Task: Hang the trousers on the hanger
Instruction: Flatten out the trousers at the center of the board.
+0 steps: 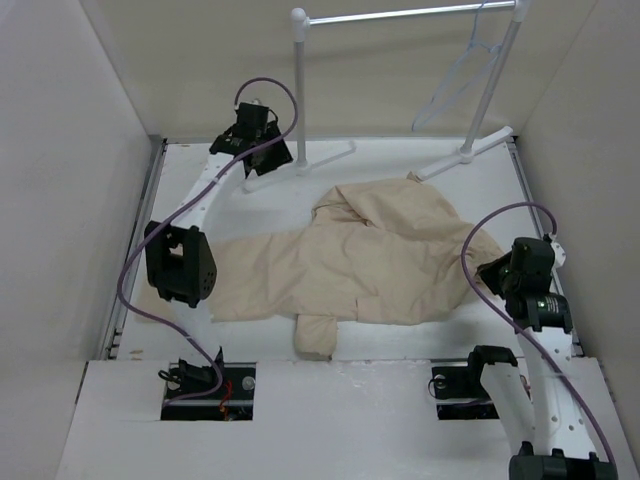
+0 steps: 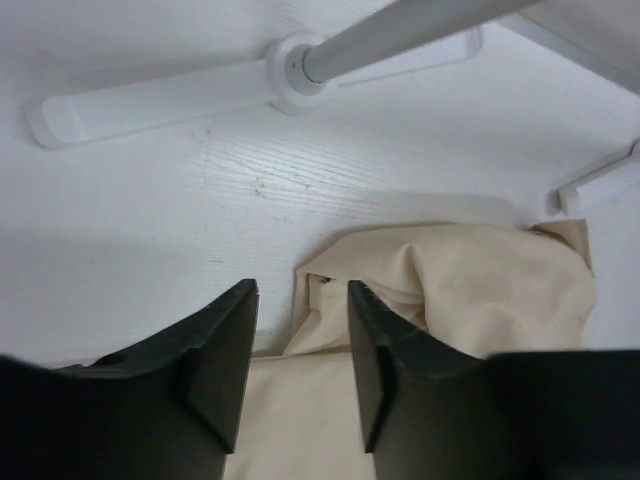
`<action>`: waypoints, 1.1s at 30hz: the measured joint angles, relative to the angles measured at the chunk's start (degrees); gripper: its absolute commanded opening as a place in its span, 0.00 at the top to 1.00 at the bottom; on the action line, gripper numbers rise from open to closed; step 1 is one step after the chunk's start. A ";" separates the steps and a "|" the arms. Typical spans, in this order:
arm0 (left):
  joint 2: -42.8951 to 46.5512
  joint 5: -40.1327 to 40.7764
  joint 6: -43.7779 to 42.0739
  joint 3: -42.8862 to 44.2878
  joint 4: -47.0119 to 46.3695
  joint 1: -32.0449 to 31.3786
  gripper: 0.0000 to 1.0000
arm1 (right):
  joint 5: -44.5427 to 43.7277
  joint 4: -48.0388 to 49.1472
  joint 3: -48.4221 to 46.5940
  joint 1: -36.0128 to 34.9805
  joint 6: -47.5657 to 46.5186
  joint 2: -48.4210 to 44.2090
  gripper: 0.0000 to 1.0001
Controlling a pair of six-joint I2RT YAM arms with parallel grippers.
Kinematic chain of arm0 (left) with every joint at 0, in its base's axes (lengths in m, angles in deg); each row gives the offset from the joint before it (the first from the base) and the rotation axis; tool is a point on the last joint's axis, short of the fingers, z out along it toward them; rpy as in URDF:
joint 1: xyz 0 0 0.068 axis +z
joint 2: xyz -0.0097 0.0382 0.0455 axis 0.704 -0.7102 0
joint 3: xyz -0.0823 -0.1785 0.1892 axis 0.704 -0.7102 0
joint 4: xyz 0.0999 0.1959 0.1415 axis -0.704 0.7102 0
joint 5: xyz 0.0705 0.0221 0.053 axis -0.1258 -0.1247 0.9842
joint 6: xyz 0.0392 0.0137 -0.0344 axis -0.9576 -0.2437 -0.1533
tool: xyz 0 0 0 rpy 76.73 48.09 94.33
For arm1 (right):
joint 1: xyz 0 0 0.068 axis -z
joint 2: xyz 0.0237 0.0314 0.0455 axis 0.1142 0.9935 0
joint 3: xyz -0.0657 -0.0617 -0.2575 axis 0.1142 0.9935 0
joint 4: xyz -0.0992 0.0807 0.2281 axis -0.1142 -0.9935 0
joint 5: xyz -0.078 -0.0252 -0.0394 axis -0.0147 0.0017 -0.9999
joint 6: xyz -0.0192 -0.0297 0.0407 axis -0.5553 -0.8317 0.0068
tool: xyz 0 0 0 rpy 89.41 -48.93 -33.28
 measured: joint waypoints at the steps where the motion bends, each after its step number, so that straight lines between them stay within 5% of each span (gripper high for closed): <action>1: 0.17 -0.76 -0.33 -0.07 -0.09 -0.07 0.52 | 0.35 0.22 0.13 -0.11 0.07 0.39 0.99; 10: -10.73 -6.78 -3.26 -2.01 -0.44 -11.17 0.55 | 1.99 0.68 0.22 -1.86 -0.09 1.11 0.98; 17: -17.92 -5.33 -4.57 -1.95 0.42 -10.86 0.63 | 2.71 0.50 1.31 -1.86 -0.11 -0.85 0.98; 24: -16.44 1.03 -5.31 -3.45 -0.85 -10.86 0.39 | 2.99 0.70 1.31 -2.05 -0.11 -0.48 0.97; 33: -10.45 2.08 -5.31 -9.07 -4.13 -10.49 0.45 | 3.61 1.66 1.57 -2.27 -0.11 0.42 0.96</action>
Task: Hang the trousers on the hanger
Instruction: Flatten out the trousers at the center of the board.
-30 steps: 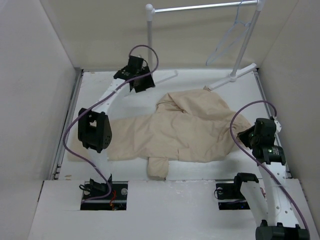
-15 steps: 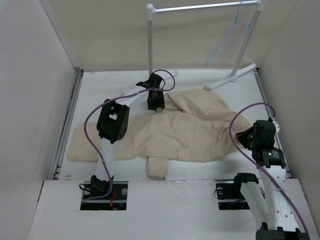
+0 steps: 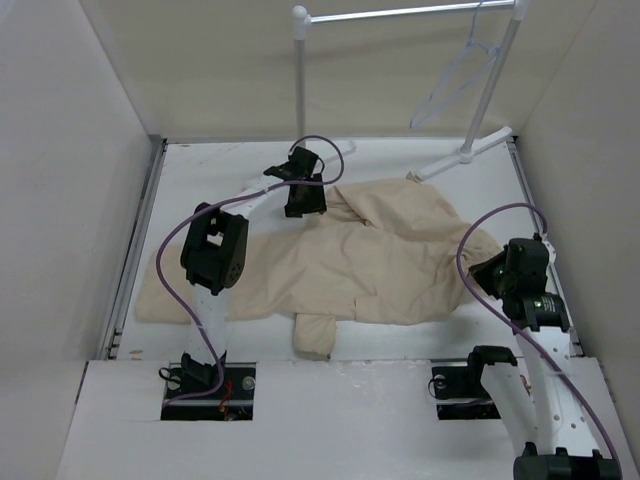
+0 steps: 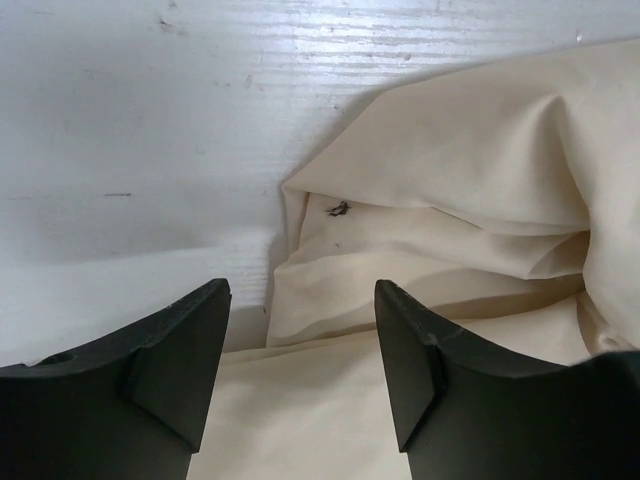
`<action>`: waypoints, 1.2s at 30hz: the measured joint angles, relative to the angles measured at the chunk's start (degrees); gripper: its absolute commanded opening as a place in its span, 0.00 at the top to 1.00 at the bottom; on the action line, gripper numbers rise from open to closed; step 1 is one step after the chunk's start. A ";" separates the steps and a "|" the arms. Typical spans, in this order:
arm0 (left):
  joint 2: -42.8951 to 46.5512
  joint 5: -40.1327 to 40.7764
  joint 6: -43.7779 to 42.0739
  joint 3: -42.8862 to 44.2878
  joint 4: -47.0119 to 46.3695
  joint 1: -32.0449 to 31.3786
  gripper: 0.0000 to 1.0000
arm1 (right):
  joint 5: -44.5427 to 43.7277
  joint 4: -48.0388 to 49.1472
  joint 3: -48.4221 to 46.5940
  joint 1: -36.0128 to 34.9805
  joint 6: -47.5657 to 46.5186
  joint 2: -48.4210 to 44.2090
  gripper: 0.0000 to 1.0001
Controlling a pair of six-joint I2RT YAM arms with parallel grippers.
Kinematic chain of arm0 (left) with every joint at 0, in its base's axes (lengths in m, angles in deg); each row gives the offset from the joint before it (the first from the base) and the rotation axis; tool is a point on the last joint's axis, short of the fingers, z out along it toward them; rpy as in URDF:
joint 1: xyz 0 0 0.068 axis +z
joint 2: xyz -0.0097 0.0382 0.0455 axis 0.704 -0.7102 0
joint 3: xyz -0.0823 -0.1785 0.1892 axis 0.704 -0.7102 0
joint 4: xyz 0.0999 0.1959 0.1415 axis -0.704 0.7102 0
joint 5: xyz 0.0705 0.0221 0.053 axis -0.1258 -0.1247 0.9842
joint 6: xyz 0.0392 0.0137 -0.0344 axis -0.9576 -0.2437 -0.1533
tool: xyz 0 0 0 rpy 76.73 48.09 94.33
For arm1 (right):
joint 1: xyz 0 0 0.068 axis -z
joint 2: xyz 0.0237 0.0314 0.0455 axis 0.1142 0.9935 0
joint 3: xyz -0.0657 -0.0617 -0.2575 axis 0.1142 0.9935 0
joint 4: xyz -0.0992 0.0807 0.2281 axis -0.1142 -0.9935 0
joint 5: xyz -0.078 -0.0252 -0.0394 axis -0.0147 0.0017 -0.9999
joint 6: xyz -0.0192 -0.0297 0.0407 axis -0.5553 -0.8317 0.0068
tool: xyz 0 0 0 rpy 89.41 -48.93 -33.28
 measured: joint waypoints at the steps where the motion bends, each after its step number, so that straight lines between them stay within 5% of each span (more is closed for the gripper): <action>1: -0.37 -0.39 0.04 0.02 -0.11 0.00 0.47 | 0.02 0.07 0.09 0.00 0.00 0.04 0.96; 4: -2.05 -2.10 0.04 0.00 -0.59 -0.17 0.55 | 0.04 0.11 0.20 0.00 0.00 0.04 0.96; 8: -3.72 -2.86 0.35 0.46 -0.92 -0.35 0.88 | 0.20 0.31 0.20 -0.07 0.00 0.00 0.96; 11: -4.00 -2.78 1.29 0.46 -0.98 0.13 0.96 | 0.31 0.31 0.20 -0.39 0.00 -0.04 0.98; 17: 0.72 1.22 2.86 0.66 -0.28 3.19 0.97 | -0.26 0.26 0.20 -0.70 0.00 0.00 1.00; 26: 23.56 12.50 0.57 8.20 -1.14 10.49 0.95 | -1.73 0.24 0.17 -0.70 0.00 0.72 1.00; 36: 28.61 33.81 -24.83 10.51 -10.97 7.08 0.94 | -1.86 0.22 -1.09 -1.64 -0.04 1.40 1.00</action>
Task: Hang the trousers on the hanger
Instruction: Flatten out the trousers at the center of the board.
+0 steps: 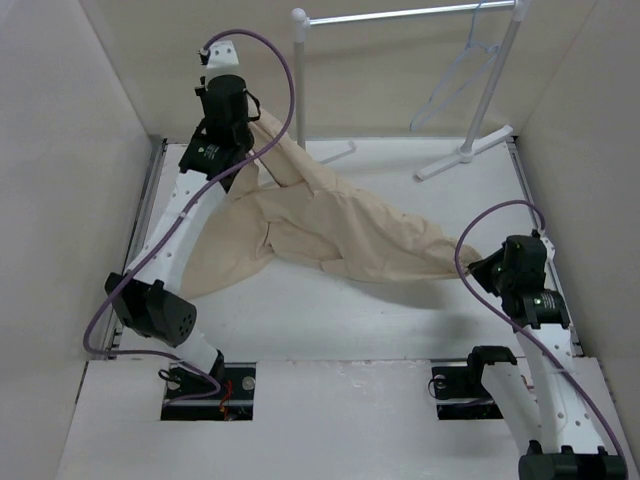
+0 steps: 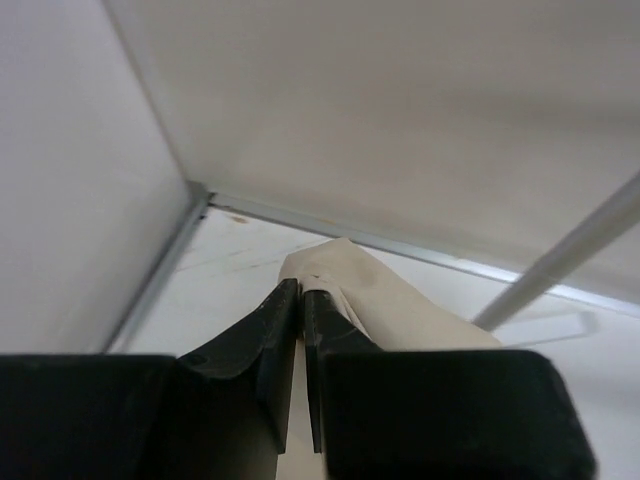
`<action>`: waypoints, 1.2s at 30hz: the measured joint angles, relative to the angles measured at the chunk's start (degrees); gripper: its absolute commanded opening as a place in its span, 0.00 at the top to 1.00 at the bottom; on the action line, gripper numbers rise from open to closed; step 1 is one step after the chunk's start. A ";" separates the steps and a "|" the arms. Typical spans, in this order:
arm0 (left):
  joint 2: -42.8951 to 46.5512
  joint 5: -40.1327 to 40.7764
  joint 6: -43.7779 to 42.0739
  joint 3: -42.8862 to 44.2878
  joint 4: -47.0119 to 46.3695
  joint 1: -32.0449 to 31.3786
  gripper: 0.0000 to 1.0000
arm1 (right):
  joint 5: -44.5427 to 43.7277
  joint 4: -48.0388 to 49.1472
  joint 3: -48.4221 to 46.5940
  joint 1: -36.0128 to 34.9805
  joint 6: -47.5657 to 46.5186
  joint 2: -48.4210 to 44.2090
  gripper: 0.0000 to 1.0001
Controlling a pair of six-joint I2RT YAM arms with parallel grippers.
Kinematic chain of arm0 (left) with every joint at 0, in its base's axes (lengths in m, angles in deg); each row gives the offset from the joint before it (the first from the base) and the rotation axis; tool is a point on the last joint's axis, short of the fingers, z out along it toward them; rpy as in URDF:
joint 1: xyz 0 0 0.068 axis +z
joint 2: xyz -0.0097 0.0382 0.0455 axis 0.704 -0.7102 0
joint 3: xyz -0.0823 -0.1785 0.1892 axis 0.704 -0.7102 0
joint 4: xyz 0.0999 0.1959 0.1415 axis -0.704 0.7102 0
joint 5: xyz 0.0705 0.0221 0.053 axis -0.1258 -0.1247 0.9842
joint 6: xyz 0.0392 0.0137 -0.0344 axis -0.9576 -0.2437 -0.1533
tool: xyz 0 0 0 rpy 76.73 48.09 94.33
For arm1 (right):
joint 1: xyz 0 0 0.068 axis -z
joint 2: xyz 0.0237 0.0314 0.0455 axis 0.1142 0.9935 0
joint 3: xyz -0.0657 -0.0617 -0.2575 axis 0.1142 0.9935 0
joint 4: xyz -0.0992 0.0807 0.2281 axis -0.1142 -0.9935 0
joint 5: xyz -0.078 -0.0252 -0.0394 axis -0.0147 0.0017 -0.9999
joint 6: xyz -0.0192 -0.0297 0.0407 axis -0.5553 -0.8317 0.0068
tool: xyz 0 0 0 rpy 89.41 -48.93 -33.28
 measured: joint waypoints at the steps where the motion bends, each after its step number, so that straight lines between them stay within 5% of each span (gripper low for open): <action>1: -0.46 2.47 -3.67 -1.38 -2.03 -0.31 0.95 | -0.20 -0.09 -0.07 -0.22 0.00 -0.15 1.00; 6: -5.31 10.84 -20.41 -3.67 -12.52 0.09 0.94 | -0.83 -0.39 -0.59 -1.36 -0.46 -0.85 1.00; 13: -16.00 12.50 -32.41 9.49 -22.36 -0.39 0.87 | -1.46 -0.37 -3.19 -1.70 -1.29 -0.11 1.00; 16: -14.62 13.53 -34.42 4.02 -29.66 -1.51 0.65 | -2.01 -0.46 -3.39 -1.70 -1.73 0.22 1.00; 18: -12.33 15.10 -35.50 -5.16 -35.10 -2.32 0.37 | -2.21 -0.66 -3.32 -1.70 -2.03 0.52 1.00; 22: -11.15 21.00 -35.80 -24.30 -41.07 -4.13 0.20 | -2.29 -1.42 -3.02 -1.57 -2.27 1.05 1.00; 26: -10.34 24.70 -34.88 -36.74 -39.17 -6.78 0.19 | -2.32 -1.46 -3.02 -1.57 -2.45 1.25 1.00; 30: -3.06 25.51 -30.05 -39.32 -35.10 -8.76 0.20 | -2.27 -1.22 -2.69 -1.57 -2.60 2.12 1.00; 36: 15.41 20.02 -6.27 -39.41 -21.84 -4.76 0.31 | -2.16 -1.18 -1.97 -1.60 -3.26 3.21 1.00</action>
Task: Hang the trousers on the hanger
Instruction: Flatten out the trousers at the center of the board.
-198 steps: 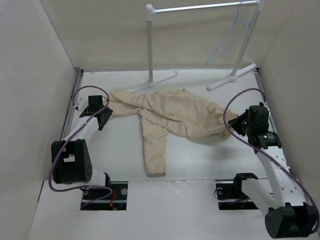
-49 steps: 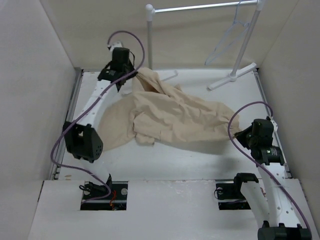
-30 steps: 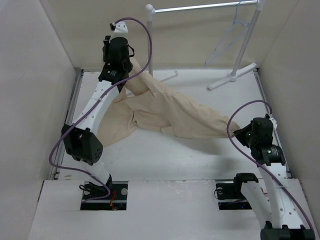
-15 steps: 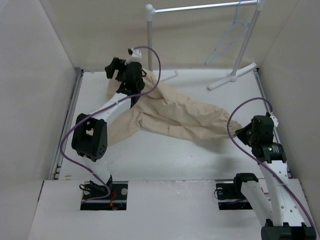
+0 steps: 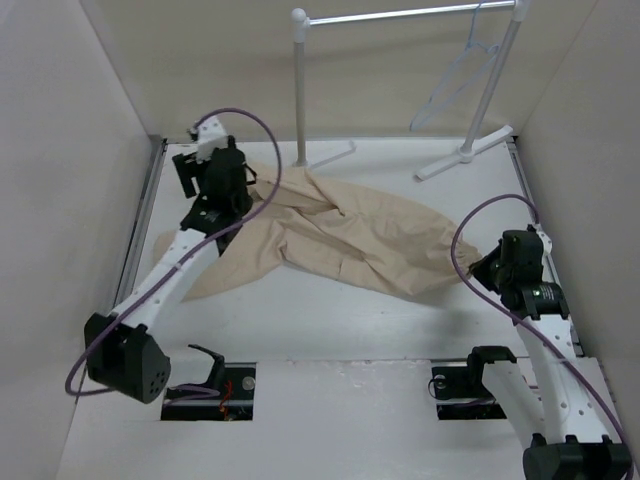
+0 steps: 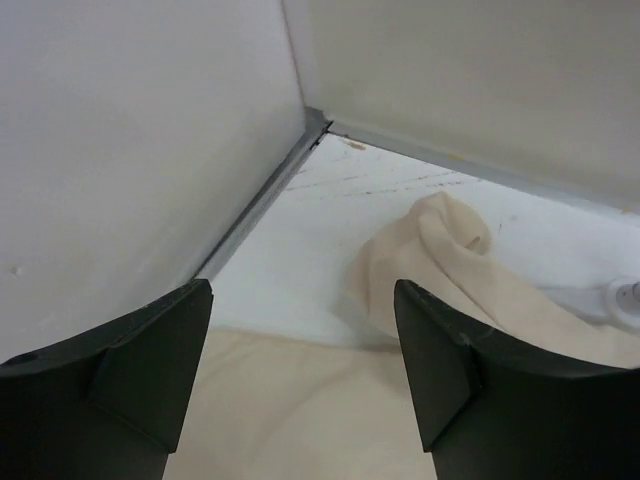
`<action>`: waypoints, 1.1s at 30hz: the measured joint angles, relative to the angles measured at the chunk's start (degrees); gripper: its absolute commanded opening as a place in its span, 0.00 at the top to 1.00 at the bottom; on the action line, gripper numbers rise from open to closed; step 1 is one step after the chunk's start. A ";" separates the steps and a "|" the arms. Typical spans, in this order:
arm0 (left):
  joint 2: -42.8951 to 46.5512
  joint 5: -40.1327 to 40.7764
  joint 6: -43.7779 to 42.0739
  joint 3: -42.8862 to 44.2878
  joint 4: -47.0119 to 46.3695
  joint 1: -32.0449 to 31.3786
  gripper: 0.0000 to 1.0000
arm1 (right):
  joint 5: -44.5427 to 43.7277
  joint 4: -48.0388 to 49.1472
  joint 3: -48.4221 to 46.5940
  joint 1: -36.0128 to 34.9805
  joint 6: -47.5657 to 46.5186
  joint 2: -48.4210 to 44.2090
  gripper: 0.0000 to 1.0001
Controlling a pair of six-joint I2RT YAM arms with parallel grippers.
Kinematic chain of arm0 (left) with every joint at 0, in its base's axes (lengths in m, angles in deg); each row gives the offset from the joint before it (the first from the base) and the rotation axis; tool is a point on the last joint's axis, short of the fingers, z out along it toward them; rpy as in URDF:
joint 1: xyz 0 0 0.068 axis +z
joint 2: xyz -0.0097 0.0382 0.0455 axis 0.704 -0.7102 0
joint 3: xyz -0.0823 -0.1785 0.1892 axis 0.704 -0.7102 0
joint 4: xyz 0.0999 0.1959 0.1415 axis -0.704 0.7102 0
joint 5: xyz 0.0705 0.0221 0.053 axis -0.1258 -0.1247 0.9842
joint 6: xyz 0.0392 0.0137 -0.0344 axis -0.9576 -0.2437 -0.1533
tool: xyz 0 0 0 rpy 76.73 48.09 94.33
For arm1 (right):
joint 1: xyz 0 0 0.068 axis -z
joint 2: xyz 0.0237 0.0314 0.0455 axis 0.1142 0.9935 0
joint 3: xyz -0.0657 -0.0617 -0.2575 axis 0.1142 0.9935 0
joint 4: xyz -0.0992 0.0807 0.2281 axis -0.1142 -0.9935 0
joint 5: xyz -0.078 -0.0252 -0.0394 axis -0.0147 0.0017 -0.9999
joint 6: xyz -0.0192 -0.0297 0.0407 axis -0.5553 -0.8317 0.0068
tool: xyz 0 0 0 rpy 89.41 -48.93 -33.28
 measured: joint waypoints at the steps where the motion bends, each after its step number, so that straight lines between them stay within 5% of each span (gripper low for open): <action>1: 1.77 -2.29 5.42 0.00 3.69 2.16 0.33 | 0.00 -0.04 -0.02 0.00 -0.15 0.02 1.00; 7: 5.20 -18.99 34.97 -5.95 28.92 17.75 0.37 | 0.39 -0.02 -0.37 -0.31 -0.44 0.92 1.00; 12: 10.36 -30.93 49.03 -17.44 45.94 22.01 0.36 | 0.61 -0.07 -0.74 -0.70 -0.85 2.47 1.00; 22: 19.15 -39.58 62.10 -29.86 53.42 30.95 0.34 | 0.63 -0.24 -2.19 -2.78 -1.90 5.90 1.00; 26: 14.84 -41.38 64.11 -33.16 46.56 36.72 0.45 | 0.85 -0.26 -2.19 -3.10 -1.90 6.93 1.00; 31: 9.60 -41.81 65.59 -33.42 37.48 40.70 0.89 | 0.83 -0.61 -2.25 -3.10 -1.90 7.74 1.00; 33: 8.94 -42.29 65.61 -33.35 34.97 43.06 0.95 | 0.48 -1.90 -2.86 -3.10 -1.99 8.33 1.00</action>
